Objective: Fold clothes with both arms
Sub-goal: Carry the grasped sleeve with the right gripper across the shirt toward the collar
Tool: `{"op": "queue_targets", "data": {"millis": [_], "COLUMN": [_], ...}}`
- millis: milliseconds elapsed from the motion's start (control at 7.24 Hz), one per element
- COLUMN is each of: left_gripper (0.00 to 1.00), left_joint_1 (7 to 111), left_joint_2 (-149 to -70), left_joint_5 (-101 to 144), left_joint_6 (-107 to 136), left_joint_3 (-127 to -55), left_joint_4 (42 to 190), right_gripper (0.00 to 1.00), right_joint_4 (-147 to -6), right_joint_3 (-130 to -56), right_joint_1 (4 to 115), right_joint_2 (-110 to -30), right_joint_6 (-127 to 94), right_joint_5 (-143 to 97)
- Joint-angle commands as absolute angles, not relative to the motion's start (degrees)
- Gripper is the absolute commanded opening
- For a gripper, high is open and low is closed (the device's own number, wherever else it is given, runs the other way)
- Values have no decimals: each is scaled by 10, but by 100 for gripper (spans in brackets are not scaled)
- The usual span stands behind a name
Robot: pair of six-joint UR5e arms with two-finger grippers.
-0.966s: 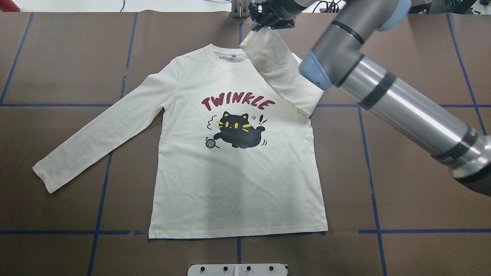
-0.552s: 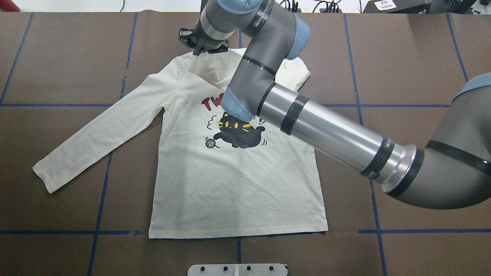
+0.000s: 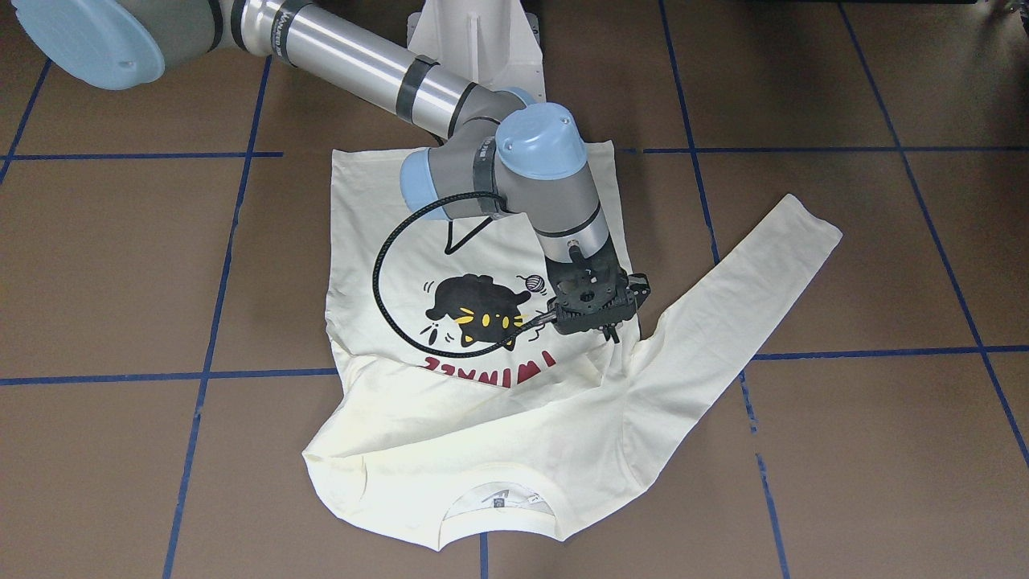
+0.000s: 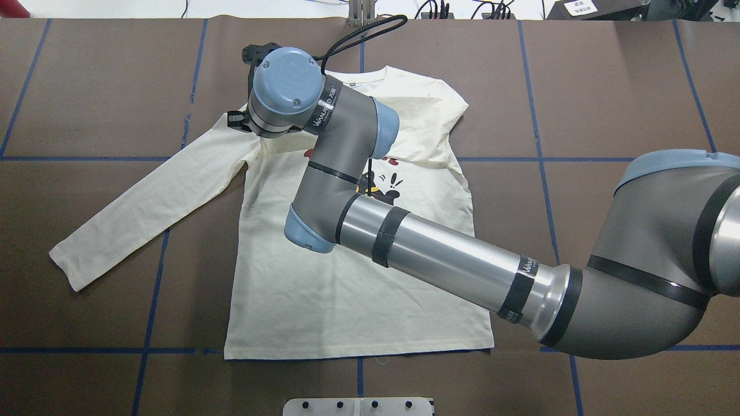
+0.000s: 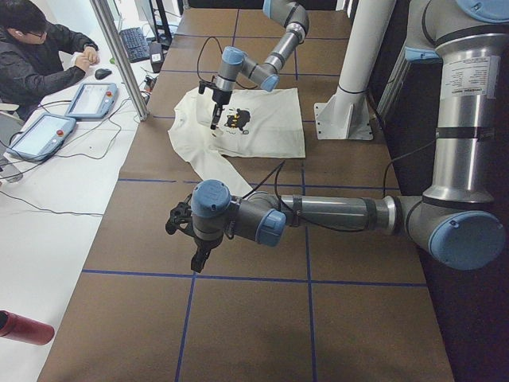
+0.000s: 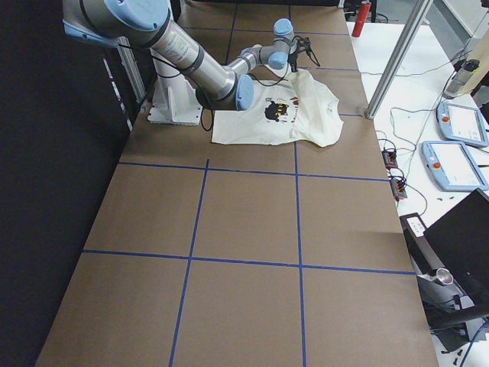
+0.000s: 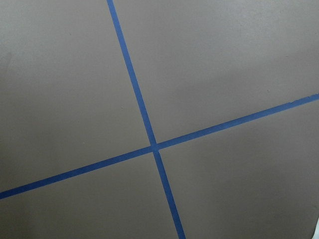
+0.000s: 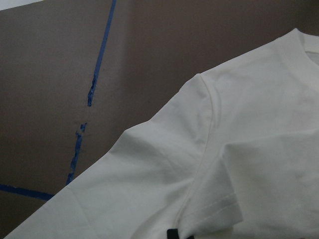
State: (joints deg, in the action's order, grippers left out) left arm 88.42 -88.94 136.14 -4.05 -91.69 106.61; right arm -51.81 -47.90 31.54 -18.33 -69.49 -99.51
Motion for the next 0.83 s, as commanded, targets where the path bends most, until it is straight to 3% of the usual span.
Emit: {"op": "queue_targets", "data": {"millis": [0,276,414,690], "left_gripper": [100,100,100,100], "left_joint_1": [884,884,884,884], "left_joint_2": [-894,-894,-894,-894], "left_joint_5": [1361,1361,1361,1361], "left_joint_6": [-40,-40,-40,-40], "left_joint_3": [-906,-889,-876,-875], "left_joint_4": [1066,1091,1110,1114], "right_gripper": [0,0,99,100], "right_joint_4": [-476,-474,-474,-474], "right_joint_3": [-426,-423,-418,-417], "right_joint_1": [316,316,316,314], "right_joint_2": [-154,-154,-153,-146], "right_joint_6": [-692,-692,-692,-699], "right_joint_5": [-977,-942,-932,-931]}}
